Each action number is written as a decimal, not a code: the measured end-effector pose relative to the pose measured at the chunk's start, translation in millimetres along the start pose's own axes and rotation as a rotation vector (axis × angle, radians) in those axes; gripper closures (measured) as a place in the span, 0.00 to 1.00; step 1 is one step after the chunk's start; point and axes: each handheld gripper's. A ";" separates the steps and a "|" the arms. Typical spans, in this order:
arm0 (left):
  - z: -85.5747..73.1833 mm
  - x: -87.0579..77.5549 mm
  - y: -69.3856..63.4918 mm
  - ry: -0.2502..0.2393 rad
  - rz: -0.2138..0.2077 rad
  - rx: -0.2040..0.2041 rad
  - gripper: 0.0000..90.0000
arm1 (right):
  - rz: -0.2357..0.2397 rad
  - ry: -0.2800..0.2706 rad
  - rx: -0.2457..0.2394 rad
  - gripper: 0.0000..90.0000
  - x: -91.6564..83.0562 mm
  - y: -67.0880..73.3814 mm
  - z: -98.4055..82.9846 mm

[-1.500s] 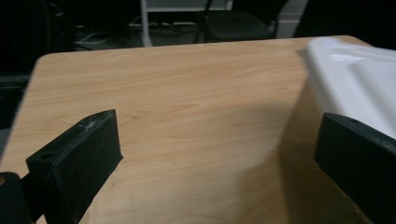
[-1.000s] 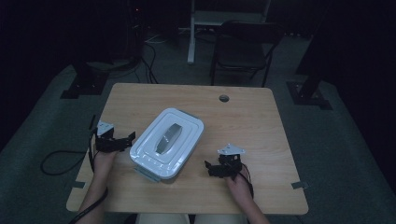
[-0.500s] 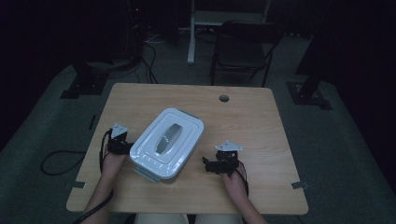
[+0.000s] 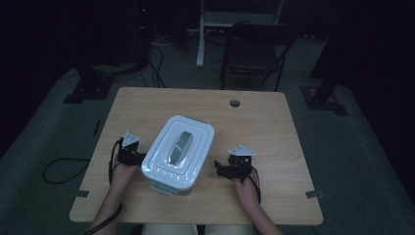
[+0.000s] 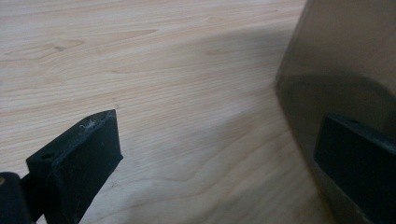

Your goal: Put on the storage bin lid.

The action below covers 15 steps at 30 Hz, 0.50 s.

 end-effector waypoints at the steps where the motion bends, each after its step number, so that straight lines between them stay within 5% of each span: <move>1: 0.0 -0.1 -1.9 0.003 -0.004 0.002 0.02 | -0.002 -0.006 0.002 0.14 -0.7 -0.7 0.3; 7: -1.6 1.4 -17.4 0.028 -0.023 0.020 0.02 | 0.002 -0.018 0.003 0.14 -5.1 -2.6 0.4; 15: -2.4 3.6 -36.0 0.044 0.003 0.075 0.02 | 0.002 -0.040 0.003 0.14 -10.8 -5.6 -0.5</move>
Point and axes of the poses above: each handheld gripper's, and its own axes: x roughly forward along the jaws, z roughly out of its top, y roughly to its left, and after that the axes turned 9 degrees about y, right-handed
